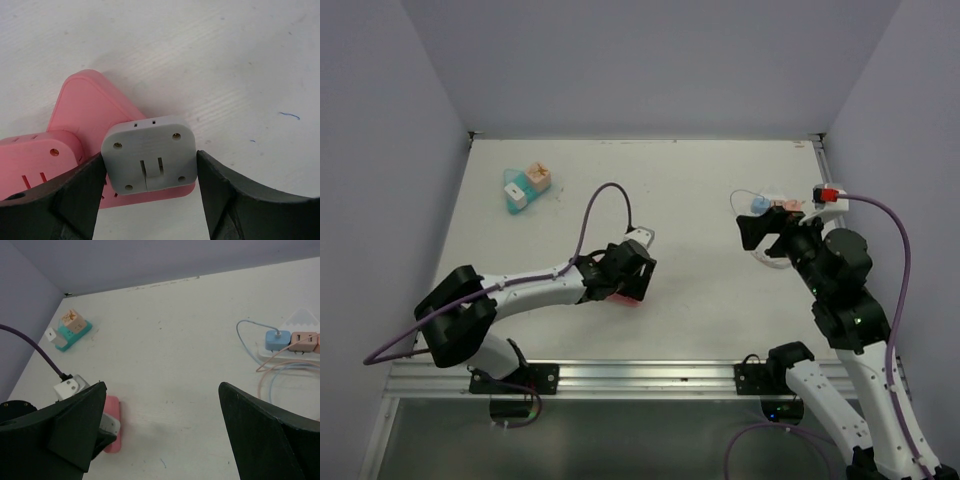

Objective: Pull the plug off the socket

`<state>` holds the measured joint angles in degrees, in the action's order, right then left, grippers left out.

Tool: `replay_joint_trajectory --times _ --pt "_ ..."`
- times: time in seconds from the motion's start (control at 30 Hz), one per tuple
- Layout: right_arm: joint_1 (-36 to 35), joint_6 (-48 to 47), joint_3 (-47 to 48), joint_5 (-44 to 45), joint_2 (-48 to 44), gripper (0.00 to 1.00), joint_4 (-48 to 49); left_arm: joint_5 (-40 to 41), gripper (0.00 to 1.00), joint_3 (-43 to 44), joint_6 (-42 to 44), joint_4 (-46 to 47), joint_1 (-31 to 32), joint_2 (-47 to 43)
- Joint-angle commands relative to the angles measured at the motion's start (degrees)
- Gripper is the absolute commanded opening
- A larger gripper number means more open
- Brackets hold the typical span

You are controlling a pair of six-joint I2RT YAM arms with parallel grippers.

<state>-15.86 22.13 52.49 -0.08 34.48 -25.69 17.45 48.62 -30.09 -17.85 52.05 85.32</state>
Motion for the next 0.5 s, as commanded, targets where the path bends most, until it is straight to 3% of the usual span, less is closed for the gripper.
replay_joint_trajectory --times 0.0,0.17,0.3,0.47 --pt "-0.3 0.7 -0.6 -1.8 0.2 0.99 1.4 -0.9 0.74 2.9 5.8 4.9 5.0 1.3" --pt "-0.2 1.5 -1.5 -2.6 0.5 0.99 1.4 0.7 0.98 3.1 7.7 6.7 7.0 -2.3" --pt "-0.2 2.3 -2.1 -5.0 2.0 0.99 1.8 1.6 1.0 4.1 7.0 6.2 7.0 -7.3" --pt "-0.2 3.1 -3.8 -13.0 6.2 0.99 4.1 6.2 1.0 3.9 -1.2 2.3 7.0 -15.9"
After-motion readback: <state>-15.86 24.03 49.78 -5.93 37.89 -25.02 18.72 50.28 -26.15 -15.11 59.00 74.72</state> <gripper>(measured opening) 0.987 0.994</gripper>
